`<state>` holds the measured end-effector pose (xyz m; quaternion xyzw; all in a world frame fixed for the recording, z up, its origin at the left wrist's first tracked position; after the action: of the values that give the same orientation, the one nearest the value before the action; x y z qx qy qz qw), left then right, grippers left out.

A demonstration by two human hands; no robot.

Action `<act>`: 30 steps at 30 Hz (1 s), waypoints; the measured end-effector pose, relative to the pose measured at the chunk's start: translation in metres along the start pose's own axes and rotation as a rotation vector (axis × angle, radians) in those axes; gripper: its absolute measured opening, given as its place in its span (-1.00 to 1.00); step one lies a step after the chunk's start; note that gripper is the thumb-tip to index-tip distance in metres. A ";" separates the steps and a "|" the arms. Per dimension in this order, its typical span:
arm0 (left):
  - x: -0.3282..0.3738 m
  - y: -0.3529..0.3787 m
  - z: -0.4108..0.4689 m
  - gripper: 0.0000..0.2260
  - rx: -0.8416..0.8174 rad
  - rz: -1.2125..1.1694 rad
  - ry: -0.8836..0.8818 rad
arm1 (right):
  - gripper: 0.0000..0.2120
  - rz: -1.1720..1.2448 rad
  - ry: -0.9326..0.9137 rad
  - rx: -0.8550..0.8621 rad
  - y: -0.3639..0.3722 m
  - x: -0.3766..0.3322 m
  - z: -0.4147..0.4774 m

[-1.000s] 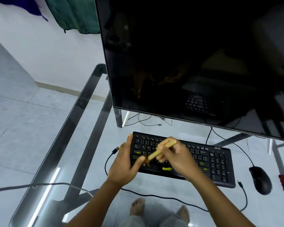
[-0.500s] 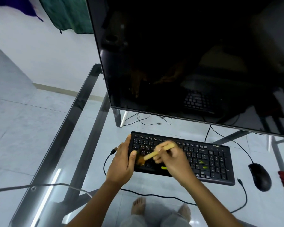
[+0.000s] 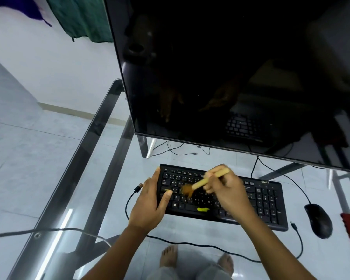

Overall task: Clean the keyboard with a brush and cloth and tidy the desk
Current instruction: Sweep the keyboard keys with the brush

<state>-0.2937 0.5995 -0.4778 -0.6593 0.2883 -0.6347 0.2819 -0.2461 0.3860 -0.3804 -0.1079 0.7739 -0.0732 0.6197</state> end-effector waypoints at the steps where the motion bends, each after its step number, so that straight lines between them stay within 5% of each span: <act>1: -0.001 0.000 0.000 -0.38 -0.002 0.005 0.002 | -0.88 -0.049 0.050 -0.120 0.003 0.001 -0.001; 3: -0.002 0.000 0.000 -0.35 -0.009 0.012 -0.004 | -0.89 -0.158 -0.011 -0.094 0.005 0.003 0.003; 6: 0.000 0.001 0.001 -0.27 -0.004 0.022 -0.012 | -0.90 -0.088 -0.173 0.179 0.001 -0.004 0.016; 9: -0.001 0.001 0.001 -0.25 0.011 0.023 -0.010 | -0.92 -0.047 -0.016 -0.069 0.023 -0.009 0.018; 13: 0.001 0.002 0.002 -0.24 0.025 0.026 -0.007 | -0.90 -0.028 -0.181 0.116 0.039 -0.015 0.025; 17: 0.000 0.002 0.001 -0.24 0.033 0.051 -0.007 | -0.91 -0.047 -0.052 -0.084 0.053 -0.013 0.027; 20: 0.001 0.002 0.002 -0.24 0.033 0.035 -0.003 | -0.90 -0.047 -0.200 0.133 0.045 -0.011 0.030; 24: -0.001 0.002 0.002 -0.25 0.040 0.040 0.000 | -0.90 -0.054 -0.063 -0.082 0.040 -0.008 0.024; 27: -0.001 0.002 0.002 -0.25 0.026 0.025 0.002 | -0.82 -0.038 -0.171 0.150 0.022 -0.008 0.021; 30: -0.003 0.002 0.002 -0.26 0.033 0.039 0.020 | -0.91 0.103 0.039 -0.052 0.014 -0.004 0.010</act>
<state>-0.2916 0.5998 -0.4813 -0.6424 0.2933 -0.6404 0.3020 -0.2367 0.4011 -0.3824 -0.0825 0.7922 -0.0230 0.6043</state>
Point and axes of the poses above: each hand's wrist, its own z-axis towards the middle knuckle, its own y-axis out of the palm, x = y × z, the point moved 1 cm from there along z, towards the middle knuckle, and after that the axes turned 12 degrees about z, right-handed, at the moved point
